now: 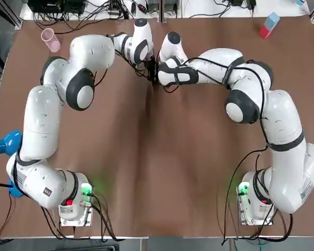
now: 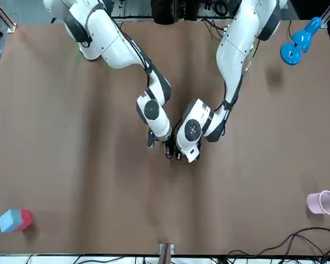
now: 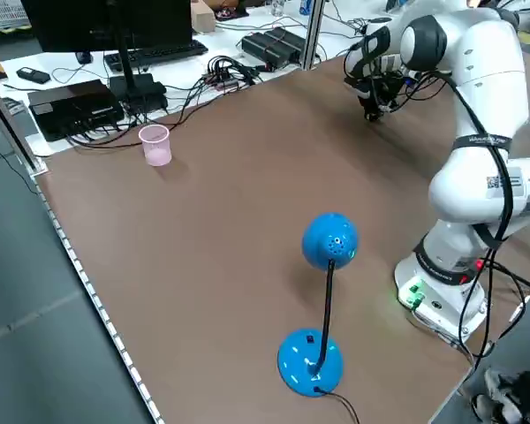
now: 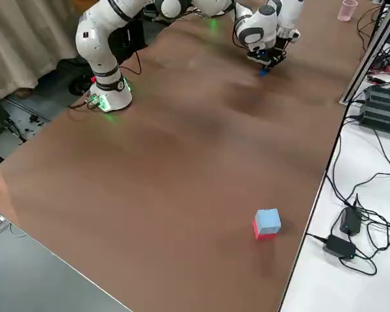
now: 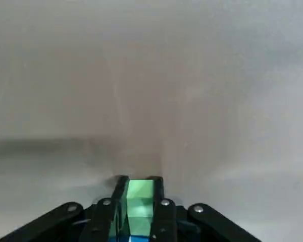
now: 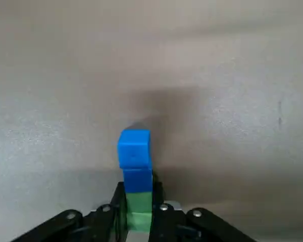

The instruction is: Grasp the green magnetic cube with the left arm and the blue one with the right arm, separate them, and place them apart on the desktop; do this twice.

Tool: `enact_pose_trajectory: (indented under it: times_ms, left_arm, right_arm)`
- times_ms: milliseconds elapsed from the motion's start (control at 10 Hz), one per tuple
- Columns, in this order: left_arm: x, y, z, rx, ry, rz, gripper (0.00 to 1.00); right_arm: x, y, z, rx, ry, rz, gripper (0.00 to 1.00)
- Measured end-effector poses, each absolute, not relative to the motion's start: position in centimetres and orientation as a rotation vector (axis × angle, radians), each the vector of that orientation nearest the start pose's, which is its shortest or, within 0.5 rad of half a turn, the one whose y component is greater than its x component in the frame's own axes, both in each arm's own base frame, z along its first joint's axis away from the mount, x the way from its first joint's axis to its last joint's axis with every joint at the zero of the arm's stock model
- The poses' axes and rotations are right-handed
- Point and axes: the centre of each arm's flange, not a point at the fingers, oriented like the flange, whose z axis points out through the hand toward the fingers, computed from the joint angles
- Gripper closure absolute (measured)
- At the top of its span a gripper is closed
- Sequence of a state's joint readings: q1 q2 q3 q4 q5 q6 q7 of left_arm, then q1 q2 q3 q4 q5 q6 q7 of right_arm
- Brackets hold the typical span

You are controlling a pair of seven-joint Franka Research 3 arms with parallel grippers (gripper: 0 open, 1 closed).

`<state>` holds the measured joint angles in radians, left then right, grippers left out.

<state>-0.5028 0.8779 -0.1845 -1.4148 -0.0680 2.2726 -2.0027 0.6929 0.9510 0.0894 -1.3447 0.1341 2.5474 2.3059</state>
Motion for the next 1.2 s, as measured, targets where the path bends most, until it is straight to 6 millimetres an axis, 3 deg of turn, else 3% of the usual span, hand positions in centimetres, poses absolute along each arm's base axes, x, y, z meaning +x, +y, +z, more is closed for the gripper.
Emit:
enact_pose_trajectory:
  times_ms: [800,900,1200]
  left_arm:
    - [58.2,-42.6,17.9,-2.367,-2.045,0.306,0.77]
    - [58.7,-42.1,18.5,-2.366,-2.057,0.300,0.77]
    - [63.1,-37.9,23.2,-2.437,-2.105,0.226,0.77]
  right_arm:
    - [55.6,52.0,17.8,-1.964,2.100,0.160,0.77]
    - [55.6,51.9,17.8,-1.981,2.094,0.145,0.77]
    - [55.4,51.9,18.0,-2.030,2.097,0.126,0.77]
